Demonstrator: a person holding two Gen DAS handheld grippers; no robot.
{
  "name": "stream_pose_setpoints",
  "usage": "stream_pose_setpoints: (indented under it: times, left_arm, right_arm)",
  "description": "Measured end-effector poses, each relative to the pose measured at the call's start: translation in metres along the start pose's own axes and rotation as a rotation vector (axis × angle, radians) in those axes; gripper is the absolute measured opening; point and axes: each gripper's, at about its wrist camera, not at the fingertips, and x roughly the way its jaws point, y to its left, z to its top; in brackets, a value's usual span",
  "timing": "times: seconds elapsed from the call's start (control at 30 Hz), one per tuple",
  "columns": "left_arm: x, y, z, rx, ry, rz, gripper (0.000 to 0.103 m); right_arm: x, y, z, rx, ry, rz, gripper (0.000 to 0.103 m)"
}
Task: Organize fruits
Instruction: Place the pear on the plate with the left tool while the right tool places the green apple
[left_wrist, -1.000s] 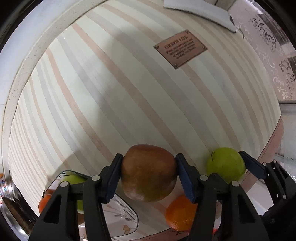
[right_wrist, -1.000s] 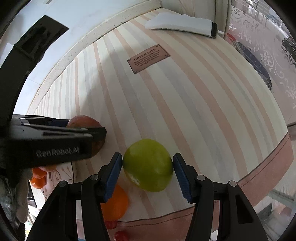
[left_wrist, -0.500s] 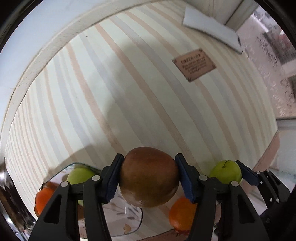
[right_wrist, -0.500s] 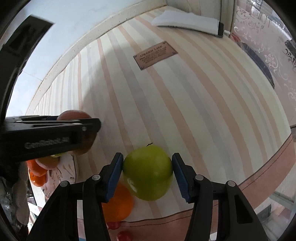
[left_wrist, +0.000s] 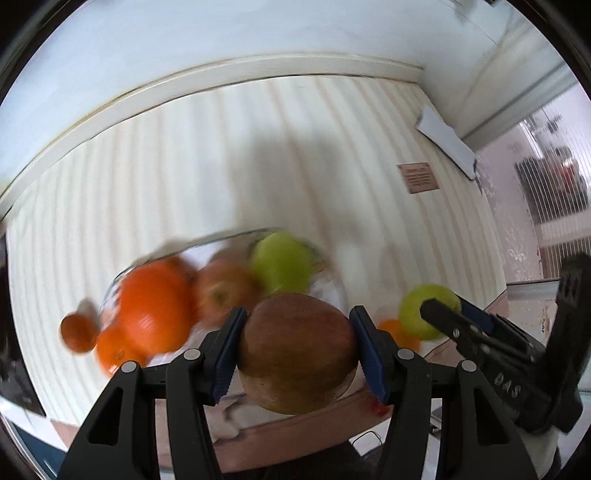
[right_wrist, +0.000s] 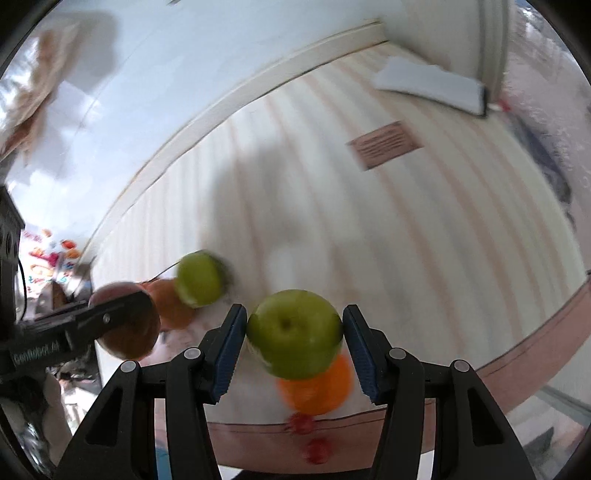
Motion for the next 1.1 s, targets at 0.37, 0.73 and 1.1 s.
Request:
stream_pose_setpoints:
  times: [0.37, 0.73, 1.1]
  left_arm:
    - [0.035, 0.072, -0.036, -0.143, 0.047, 0.115, 0.055]
    - [0.074, 0.072, -0.047, -0.128, 0.113, 0.171, 0.055]
    - [0.047, 0.071, -0.044, -0.149, 0.044, 0.176, 0.055]
  right_arm:
    - [0.074, 0.067, -0.02, -0.107, 0.135, 0.049, 0.055]
    - [0.088, 0.087, -0.012, -0.147, 0.138, 0.008, 0.052]
    - [0.069, 0.086, -0.013, -0.152, 0.111, -0.037, 0.071]
